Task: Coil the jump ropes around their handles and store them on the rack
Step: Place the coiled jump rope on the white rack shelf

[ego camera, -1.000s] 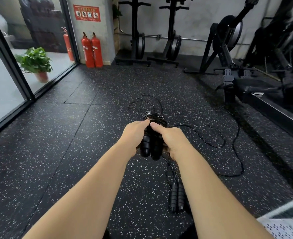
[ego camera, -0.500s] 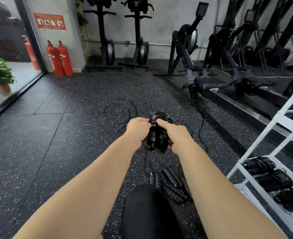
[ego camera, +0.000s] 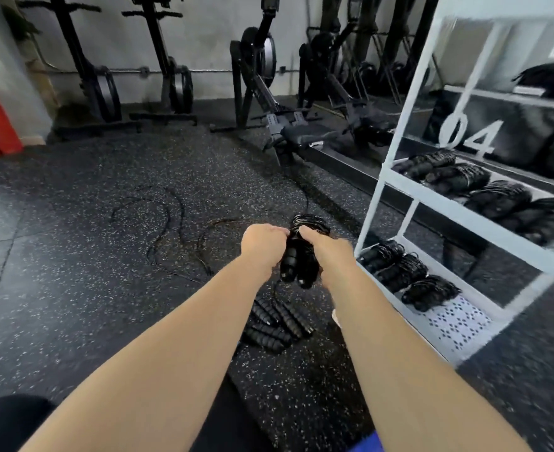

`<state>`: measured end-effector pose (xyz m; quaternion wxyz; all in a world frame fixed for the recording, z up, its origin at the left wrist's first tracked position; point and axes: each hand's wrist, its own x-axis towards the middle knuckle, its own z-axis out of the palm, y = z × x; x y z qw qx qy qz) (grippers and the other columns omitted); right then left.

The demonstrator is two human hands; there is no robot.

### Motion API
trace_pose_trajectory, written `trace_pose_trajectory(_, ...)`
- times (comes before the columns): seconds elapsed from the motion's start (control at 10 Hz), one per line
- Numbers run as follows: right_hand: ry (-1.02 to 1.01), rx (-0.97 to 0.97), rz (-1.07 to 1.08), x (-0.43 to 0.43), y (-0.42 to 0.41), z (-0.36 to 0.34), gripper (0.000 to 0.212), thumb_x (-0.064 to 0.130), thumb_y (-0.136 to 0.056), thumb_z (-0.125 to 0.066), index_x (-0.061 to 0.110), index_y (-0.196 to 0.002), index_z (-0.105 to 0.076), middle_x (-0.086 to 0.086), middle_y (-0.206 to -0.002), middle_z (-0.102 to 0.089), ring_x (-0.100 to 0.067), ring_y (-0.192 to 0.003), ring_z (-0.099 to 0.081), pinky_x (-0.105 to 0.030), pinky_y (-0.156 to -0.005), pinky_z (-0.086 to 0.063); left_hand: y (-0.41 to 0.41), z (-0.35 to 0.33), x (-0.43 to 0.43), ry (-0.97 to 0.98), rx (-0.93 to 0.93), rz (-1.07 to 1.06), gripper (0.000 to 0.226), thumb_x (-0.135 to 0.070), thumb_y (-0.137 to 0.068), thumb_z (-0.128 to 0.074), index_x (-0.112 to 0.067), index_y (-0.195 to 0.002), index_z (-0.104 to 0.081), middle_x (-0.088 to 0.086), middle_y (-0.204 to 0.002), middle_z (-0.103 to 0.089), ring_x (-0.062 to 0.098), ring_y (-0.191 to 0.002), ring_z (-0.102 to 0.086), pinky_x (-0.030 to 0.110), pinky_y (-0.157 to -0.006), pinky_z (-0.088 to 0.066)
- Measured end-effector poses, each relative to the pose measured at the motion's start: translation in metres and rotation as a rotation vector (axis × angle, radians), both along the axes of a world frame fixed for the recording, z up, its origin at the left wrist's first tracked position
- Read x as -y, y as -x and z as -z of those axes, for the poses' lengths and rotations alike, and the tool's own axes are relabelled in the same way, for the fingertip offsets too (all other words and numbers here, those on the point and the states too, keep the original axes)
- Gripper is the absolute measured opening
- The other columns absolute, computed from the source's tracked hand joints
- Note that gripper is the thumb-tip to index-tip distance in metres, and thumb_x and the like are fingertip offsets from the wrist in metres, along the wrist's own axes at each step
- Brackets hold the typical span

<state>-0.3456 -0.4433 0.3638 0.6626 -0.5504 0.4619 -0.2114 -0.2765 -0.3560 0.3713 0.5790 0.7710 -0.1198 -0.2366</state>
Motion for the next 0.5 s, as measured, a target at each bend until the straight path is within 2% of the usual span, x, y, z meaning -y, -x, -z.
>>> trace_pose_trajectory(0.1,-0.038,0.013,0.118,0.022,0.020,0.014,0.081,0.035,-0.070,-0.082,-0.001,-0.132,-0.045,-0.017,-0.128,-0.057,-0.035,-0.108,-0.060,-0.048,-0.091,-0.052,0.022,0.008,0.032,-0.039,0.027,0.089,0.023,-0.009,-0.095,-0.055,-0.003,-0.110,-0.071,0.009,-0.097,-0.066,0.023,-0.087,-0.061,0.037,-0.087,-0.054)
trace_pose_trajectory(0.2,-0.041,0.013,0.193,0.045,0.039,0.026,0.077,0.034,-0.071,-0.081,-0.005,-0.128,-0.047,-0.018,-0.123,-0.059,-0.035,-0.104,-0.061,-0.049,-0.090,-0.053,0.042,0.017,0.056,-0.059,0.040,0.184,0.028,-0.004,-0.095,-0.048,-0.009,-0.108,-0.072,0.013,-0.110,-0.070,0.029,-0.100,-0.066,0.043,-0.091,-0.056)
trace_pose_trajectory(0.3,-0.055,-0.004,0.268,0.070,0.058,0.037,0.067,0.030,-0.076,-0.078,-0.005,-0.126,-0.047,-0.012,-0.108,-0.056,-0.031,-0.094,-0.059,-0.045,-0.088,-0.053,0.066,0.024,0.081,-0.062,0.025,0.249,0.031,-0.002,-0.093,-0.047,-0.007,-0.114,-0.069,0.018,-0.111,-0.070,0.034,-0.104,-0.066,0.047,-0.092,-0.055)
trace_pose_trajectory(0.4,-0.058,-0.028,0.329,0.091,0.072,0.046,0.062,0.031,-0.077,-0.075,-0.003,-0.122,-0.050,-0.012,-0.100,-0.056,-0.032,-0.090,-0.060,-0.045,-0.087,-0.054,0.077,0.032,0.103,-0.091,0.044,0.327,0.035,0.000,-0.093,-0.044,-0.009,-0.117,-0.068,0.018,-0.107,-0.070,0.032,-0.094,-0.067,0.038,-0.084,-0.057)
trace_pose_trajectory(0.5,-0.050,-0.067,0.416,0.110,0.084,0.058,0.069,0.041,-0.073,-0.075,-0.001,-0.121,-0.050,-0.016,-0.109,-0.062,-0.035,-0.097,-0.062,-0.048,-0.086,-0.054,0.086,0.034,0.117,-0.115,0.049,0.413,0.034,-0.002,-0.098,-0.042,-0.012,-0.120,-0.066,0.009,-0.108,-0.067,0.020,-0.083,-0.061,0.024,-0.065,-0.049)
